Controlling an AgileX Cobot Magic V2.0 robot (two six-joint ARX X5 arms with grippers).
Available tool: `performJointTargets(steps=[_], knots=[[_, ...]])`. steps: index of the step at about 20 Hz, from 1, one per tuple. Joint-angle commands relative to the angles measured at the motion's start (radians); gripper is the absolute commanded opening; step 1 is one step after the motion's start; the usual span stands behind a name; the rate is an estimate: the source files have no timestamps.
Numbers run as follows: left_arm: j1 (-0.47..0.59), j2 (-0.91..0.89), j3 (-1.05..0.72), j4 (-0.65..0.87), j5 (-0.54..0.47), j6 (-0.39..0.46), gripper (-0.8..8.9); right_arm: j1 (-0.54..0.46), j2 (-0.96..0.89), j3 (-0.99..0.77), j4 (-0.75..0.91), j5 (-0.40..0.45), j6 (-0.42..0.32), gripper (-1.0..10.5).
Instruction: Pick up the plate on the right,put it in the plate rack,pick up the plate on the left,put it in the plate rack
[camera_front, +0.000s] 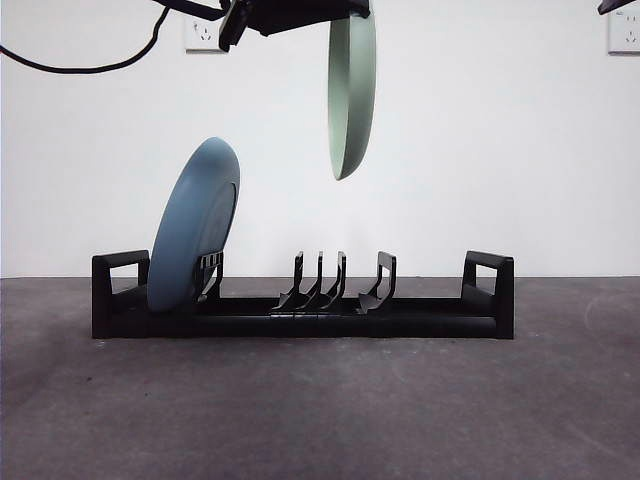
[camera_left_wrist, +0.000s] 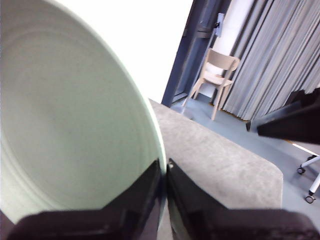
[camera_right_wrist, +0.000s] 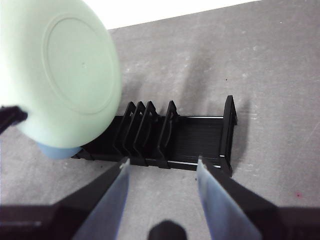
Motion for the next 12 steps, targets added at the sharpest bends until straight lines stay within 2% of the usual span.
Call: performJointTargets(steps=[1,6,12], knots=[[0.006,0.038,0.046,0.009,0.018,-0.013,-0.09,0.0,-0.003,-0.005,0.014,0.004,-0.008,2.2],[0.014,0.141,0.128,-0.033,0.027,-0.013,-0.09,0.0,-0.003,-0.005,0.015,0.004,-0.009,2.2],[0.015,0.239,0.14,-0.054,0.037,-0.01,-0.09,0.0,-0.002,-0.005,0.014,0.005,-0.027,2.2]])
